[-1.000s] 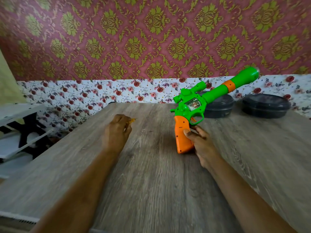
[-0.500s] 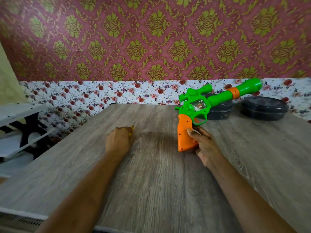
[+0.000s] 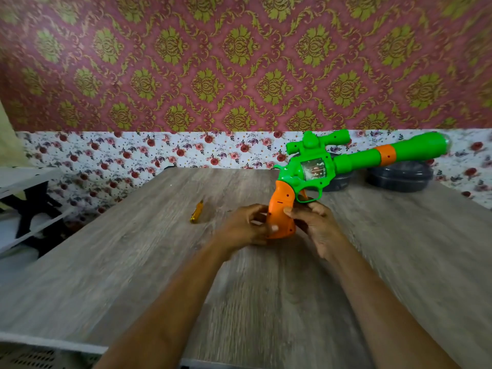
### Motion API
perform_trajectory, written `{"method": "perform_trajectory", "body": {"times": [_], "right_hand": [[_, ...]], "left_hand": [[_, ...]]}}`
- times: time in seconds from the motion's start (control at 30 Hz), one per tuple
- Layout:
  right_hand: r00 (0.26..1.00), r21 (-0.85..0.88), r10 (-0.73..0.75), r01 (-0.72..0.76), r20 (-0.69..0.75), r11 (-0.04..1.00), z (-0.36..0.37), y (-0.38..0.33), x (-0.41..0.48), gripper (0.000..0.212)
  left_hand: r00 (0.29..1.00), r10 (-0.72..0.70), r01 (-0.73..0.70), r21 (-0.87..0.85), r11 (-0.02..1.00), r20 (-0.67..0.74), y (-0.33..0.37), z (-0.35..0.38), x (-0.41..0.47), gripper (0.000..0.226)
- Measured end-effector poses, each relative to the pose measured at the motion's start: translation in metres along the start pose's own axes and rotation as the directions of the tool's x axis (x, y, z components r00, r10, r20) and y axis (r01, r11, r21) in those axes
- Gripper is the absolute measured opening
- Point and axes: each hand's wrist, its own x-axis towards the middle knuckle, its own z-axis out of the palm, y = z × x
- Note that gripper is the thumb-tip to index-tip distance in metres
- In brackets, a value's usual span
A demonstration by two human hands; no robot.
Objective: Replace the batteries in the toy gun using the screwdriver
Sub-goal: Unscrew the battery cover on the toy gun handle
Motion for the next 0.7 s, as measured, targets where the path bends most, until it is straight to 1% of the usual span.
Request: {"method": "perform_trajectory", "body": {"times": [0.07, 0.17, 0.27, 0.37, 0.43, 0.6, 0.67, 0.7], "right_hand": [[0.999, 0.003, -0.021, 0.02, 0.029, 1.0, 0.0019, -0.0011, 0.0031, 0.032], [0.996, 0.001, -0.022, 0.022, 0.088, 1.0, 0.002, -0.0011, 0.0063, 0.027], [0.99, -0.049, -0.03, 0.037, 0.135, 0.998, -0.0006, -0.0004, 0.0061, 0.026], [0.991, -0.064, -0.027, 0.036, 0.135, 0.997, -0.0015, -0.0011, 0.0039, 0.026], [0.99, -0.067, -0.025, 0.034, 0.136, 0.997, -0.0014, -0.0003, 0.0026, 0.026], [0.995, -0.082, 0.0, 0.008, 0.097, 0.997, -0.0011, 0.0028, 0.0025, 0.031], [0.996, -0.085, 0.004, 0.004, 0.089, 0.996, -0.0004, 0.0032, 0.0024, 0.04], [0.996, -0.089, 0.003, 0.005, 0.086, 0.996, 0.0002, 0.0036, 0.002, 0.045]], "left_hand": [[1.0, 0.006, -0.006, -0.009, 1.0, -0.007, -0.0056, 0.0031, 0.0028, 0.028], [1.0, -0.012, 0.011, -0.061, 0.998, -0.009, -0.0065, 0.0042, 0.0022, 0.025], [1.0, -0.009, 0.009, -0.061, 0.998, 0.005, -0.0086, 0.0013, 0.0012, 0.029], [1.0, 0.02, -0.019, -0.048, 0.999, 0.007, -0.0088, -0.0002, 0.0002, 0.043], [0.999, 0.033, -0.032, -0.087, 0.996, 0.014, -0.0077, -0.0016, -0.0006, 0.049], [0.997, 0.056, -0.049, -0.134, 0.99, 0.044, -0.006, -0.0015, -0.0049, 0.04], [0.997, 0.068, -0.063, -0.126, 0.99, 0.03, -0.0068, -0.0004, -0.0059, 0.04], [0.997, 0.073, -0.071, -0.112, 0.991, 0.014, -0.0076, -0.0003, -0.006, 0.044]]}}
